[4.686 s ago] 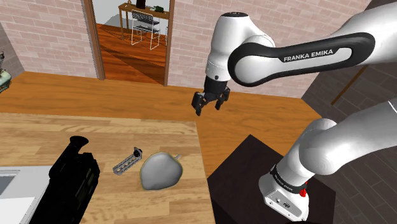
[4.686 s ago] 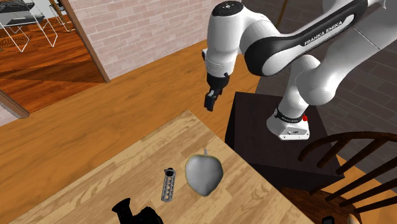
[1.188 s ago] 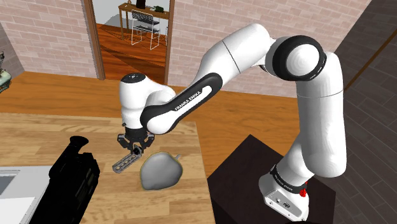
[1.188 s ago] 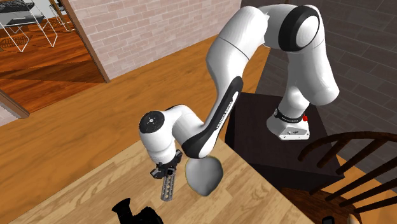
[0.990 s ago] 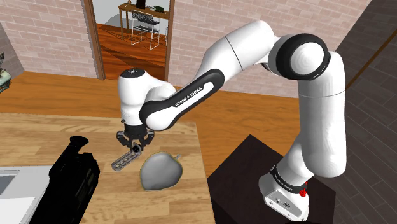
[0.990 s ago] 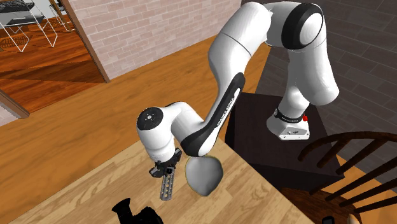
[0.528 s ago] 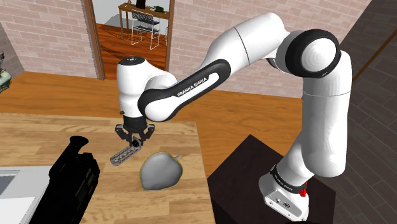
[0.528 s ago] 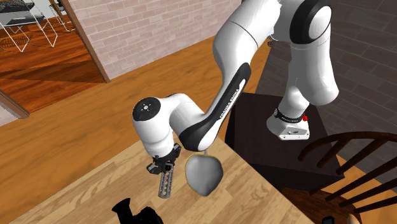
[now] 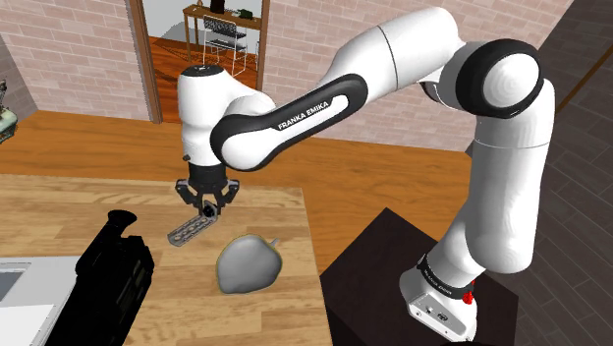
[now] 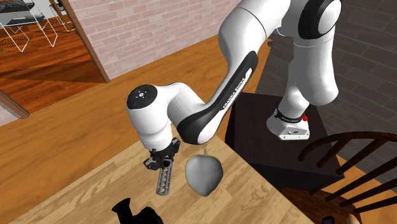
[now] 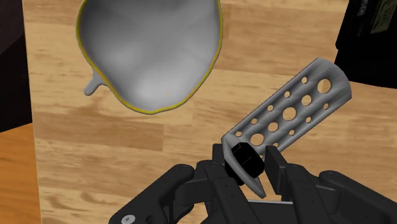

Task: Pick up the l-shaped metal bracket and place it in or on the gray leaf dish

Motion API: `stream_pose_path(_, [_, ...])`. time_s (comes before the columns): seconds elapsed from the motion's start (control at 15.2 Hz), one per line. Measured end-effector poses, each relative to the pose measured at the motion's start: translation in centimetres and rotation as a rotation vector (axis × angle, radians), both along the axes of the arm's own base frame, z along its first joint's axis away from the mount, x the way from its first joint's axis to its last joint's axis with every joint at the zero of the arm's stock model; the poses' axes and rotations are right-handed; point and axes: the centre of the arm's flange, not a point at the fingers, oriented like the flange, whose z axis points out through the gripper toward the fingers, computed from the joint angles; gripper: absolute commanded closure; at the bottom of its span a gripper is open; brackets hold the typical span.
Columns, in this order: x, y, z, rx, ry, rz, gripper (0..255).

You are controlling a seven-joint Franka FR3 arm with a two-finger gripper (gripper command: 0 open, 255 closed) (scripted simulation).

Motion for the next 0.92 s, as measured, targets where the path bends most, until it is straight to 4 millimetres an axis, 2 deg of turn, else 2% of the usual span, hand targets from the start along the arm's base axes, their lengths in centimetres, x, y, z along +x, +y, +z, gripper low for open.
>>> stream_pose_path(0.07, [0.1,0.0,0.4,0.000,0.000,0.000,255])
stream_pose_path(0.2, [-1.3,-0.7,1.1,0.000,0.000,0.001,255])
stream_pose_path(0.79, [-12.2,-5.7,1.8,-0.001,0.000,0.002,255])
stream_pose_path(0.92, [-13.7,-6.4,1.6,0.000,0.000,0.002,255])
